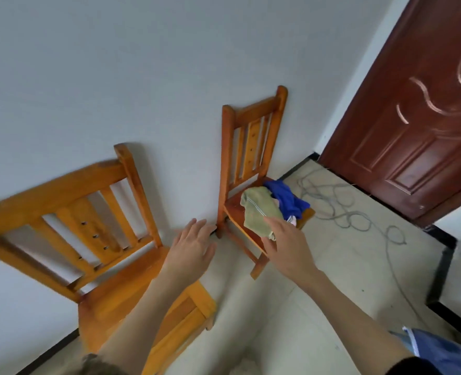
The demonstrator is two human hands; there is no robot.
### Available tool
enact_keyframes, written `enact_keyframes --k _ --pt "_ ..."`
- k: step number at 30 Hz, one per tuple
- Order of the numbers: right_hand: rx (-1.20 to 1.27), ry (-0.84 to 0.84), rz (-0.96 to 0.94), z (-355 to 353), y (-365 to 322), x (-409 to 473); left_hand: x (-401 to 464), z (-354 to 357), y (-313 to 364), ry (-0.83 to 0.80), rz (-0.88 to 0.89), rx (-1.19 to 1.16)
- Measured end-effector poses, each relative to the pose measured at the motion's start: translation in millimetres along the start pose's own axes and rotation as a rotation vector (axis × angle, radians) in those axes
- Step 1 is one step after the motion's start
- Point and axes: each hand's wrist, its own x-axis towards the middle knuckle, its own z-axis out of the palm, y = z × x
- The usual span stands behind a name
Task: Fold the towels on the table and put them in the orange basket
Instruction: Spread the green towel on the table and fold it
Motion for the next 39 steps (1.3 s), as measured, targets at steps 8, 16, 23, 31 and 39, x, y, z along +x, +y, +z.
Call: enact_keyframes --k 8,16,23,31,39 --pt "0.026 -0.059 0.159 18.1 102.9 73.7 122.0 49.9 28.8 -0.111 0.052 0.01" --pt "0.064 -0.259 0.166 43.5 218.9 182.1 258.8 126.2 61.8 -0.279 -0.146 -0.021" --pt "0.039 -0.408 0.158 98.9 305.2 235.8 332.0 222.5 84.0 -0.354 -0.259 -0.049" --pt "0.062 -0.486 0.111 200.9 358.5 269.4 365.2 360.0 54.2 -0.491 -0.326 0.004" --pt "0.098 -0.402 0.114 255.2 373.2 258.3 380.5 416.5 37.8 -0.361 -0.353 0.035"
